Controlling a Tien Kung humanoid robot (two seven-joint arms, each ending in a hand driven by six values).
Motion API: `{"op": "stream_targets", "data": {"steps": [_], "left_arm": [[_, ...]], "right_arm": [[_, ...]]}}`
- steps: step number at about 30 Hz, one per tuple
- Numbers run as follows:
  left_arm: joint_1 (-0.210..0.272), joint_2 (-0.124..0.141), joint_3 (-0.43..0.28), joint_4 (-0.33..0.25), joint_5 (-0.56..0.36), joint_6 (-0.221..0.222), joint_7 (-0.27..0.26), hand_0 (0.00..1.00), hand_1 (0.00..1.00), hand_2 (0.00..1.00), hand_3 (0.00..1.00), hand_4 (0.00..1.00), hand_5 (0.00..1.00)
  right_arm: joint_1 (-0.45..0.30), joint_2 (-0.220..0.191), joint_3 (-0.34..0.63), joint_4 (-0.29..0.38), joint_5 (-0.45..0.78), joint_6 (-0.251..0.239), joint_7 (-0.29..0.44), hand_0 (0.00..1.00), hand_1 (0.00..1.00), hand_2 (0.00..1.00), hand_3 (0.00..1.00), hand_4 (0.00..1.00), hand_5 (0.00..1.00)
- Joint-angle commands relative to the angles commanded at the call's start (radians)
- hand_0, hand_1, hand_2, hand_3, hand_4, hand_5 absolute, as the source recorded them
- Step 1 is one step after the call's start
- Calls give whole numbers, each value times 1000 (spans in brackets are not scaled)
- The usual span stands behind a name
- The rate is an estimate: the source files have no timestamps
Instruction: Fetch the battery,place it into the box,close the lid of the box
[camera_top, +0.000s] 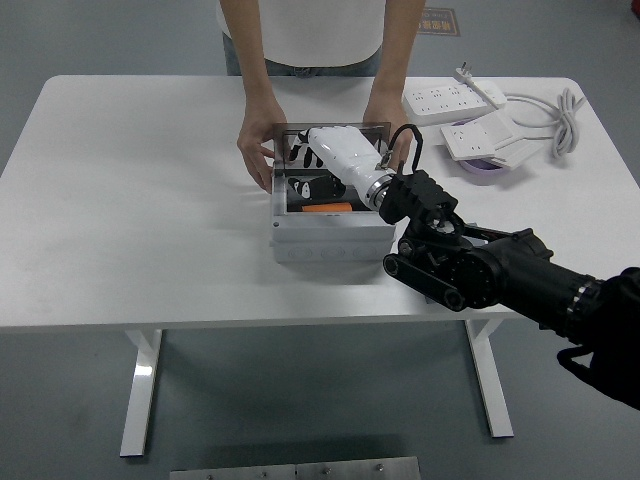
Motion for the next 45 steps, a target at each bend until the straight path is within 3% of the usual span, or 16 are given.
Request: {"op": "stream_targets", "data": {"steps": [4, 5, 10, 11, 16, 17, 24, 33, 45], "left_arm": [[1, 1, 1, -1, -1, 2, 1, 443, 651, 657, 666, 785, 927], [2, 1, 2, -1, -1, 2, 1, 442, 652, 657, 665, 785, 925], [1, -1, 3, -1, 0, 2, 1, 442, 652, 657, 665, 785, 925], [1, -1, 3, -1, 1, 2, 1, 442, 652, 657, 664, 786, 923], [3, -2, 5, -2, 1, 2, 2, 442, 652, 657, 664, 786, 923], [4, -3, 5, -2, 0, 3, 2, 442, 650, 656, 664, 786, 920], [14, -6, 9, -3, -6, 5, 5, 442, 650, 657, 664, 786, 920], [21, -9, 9, -4, -3, 3, 7, 442, 650, 657, 663, 786, 919], [18, -8, 3, -4, 10, -3, 7, 442, 650, 656, 662, 790, 921]], "right_arm": [[0, 0, -6, 3, 0, -6, -9, 311, 344, 410, 496, 600, 194], [0, 0, -8, 3, 0, -8, -10, 130, 227, 274, 334, 167, 264], [3, -3, -18, 5, -3, -14, -17, 130, 227, 274, 334, 167, 264], [4, -3, -20, 6, -5, -15, -18, 64, 175, 235, 311, 101, 174], [6, -6, -24, 14, -12, -10, -31, 64, 175, 235, 311, 101, 174], [6, -7, -24, 16, -14, -7, -34, 52, 162, 225, 309, 86, 127], [19, -27, -15, 38, -15, 24, -58, 36, 135, 209, 301, 75, 116], [90, -57, 14, 53, 23, 47, -78, 34, 132, 208, 299, 71, 116], [136, -54, 25, 19, 64, 46, -68, 34, 134, 208, 305, 70, 114]]}}
